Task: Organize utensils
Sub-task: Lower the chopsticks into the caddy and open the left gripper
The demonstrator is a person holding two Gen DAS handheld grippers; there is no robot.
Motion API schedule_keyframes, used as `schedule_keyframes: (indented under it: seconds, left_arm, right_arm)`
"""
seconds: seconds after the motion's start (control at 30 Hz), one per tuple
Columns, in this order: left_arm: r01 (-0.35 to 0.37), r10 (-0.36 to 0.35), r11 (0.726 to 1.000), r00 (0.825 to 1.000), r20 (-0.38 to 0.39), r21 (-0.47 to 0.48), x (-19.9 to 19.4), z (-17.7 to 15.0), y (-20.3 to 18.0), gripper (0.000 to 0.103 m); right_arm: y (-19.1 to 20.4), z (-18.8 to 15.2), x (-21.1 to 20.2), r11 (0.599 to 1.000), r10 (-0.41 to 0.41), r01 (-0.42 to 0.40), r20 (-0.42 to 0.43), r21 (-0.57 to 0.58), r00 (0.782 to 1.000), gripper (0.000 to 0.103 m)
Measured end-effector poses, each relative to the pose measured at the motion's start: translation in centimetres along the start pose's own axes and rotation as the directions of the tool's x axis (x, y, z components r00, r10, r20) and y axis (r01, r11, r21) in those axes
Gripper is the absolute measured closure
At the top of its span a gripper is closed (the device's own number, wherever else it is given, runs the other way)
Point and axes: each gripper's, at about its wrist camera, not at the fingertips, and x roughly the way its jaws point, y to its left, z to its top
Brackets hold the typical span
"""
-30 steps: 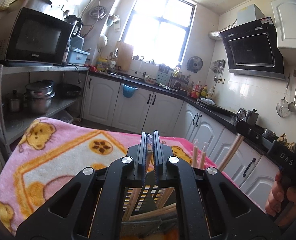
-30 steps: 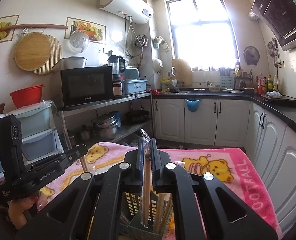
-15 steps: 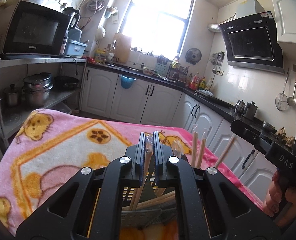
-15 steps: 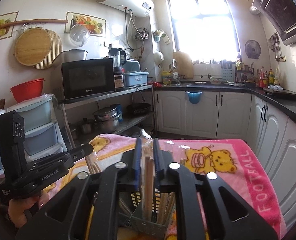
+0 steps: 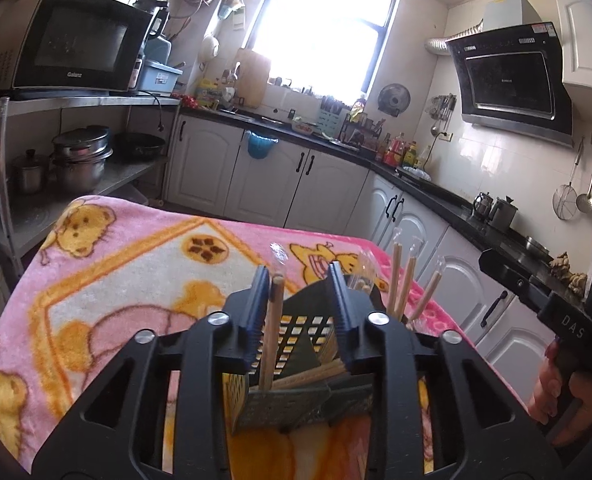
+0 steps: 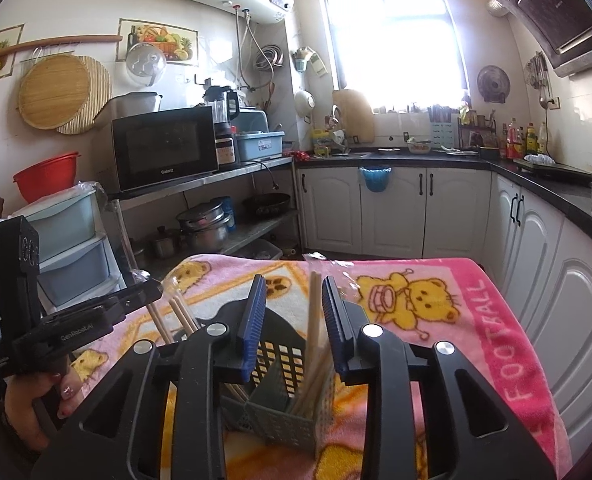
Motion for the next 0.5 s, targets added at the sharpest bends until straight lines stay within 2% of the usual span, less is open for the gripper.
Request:
schedule_keyframes:
  seconds: [0.23, 0.5]
  left_arm:
    - [0.006, -0.006, 1.0, 1.0, -0.009, 0.001, -1.0, -0.1, -0.2, 0.05]
    - [0.014, -0.014, 1.0, 1.0, -0.008, 0.011, -2.5, -0.3, -0.7, 0.025]
  right_arm:
    - [-0.4, -0.4, -0.7, 1.0, -0.015, 0.015, -0.022, -0.001, 1.0, 0.067]
    - [-0.2, -1.1, -1.3, 1.0, -0.014, 0.014, -0.041, -0.011, 0.999, 0.062]
